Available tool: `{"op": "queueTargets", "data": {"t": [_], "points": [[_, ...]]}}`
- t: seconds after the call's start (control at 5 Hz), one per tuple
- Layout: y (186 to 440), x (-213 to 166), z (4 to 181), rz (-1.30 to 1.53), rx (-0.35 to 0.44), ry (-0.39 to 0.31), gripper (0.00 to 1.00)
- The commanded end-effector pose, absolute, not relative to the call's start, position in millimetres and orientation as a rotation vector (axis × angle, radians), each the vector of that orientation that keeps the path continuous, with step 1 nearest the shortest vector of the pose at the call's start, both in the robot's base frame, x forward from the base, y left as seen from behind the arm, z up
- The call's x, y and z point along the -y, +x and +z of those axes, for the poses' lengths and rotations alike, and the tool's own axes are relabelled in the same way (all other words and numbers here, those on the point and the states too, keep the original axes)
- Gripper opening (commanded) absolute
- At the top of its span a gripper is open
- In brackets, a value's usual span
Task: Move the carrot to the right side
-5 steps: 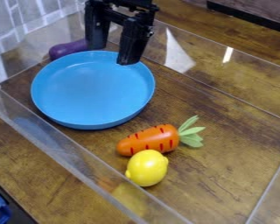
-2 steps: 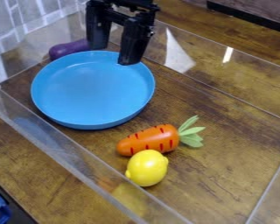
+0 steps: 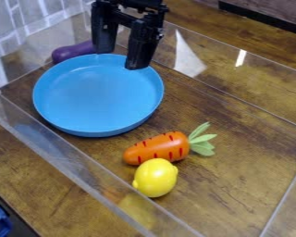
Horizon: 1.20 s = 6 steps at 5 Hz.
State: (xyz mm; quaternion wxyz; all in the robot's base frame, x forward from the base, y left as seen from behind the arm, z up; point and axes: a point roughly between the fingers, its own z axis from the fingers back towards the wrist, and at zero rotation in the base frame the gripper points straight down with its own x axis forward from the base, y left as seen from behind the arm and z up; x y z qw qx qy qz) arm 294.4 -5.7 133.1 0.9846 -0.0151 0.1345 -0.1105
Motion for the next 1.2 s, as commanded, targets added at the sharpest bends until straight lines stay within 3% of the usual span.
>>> {"op": "queueTargets", "data": {"t": [0.0, 0.8, 1.0], "points": [[292.4, 9.5, 152.5, -0.237, -0.211, -0.029, 1.0], [288.3, 10.4, 160.5, -0.249, -0.205, -0.029, 1.0], [289.1, 10.1, 154.8, -0.255, -0.209, -0.026, 1.0]]}}
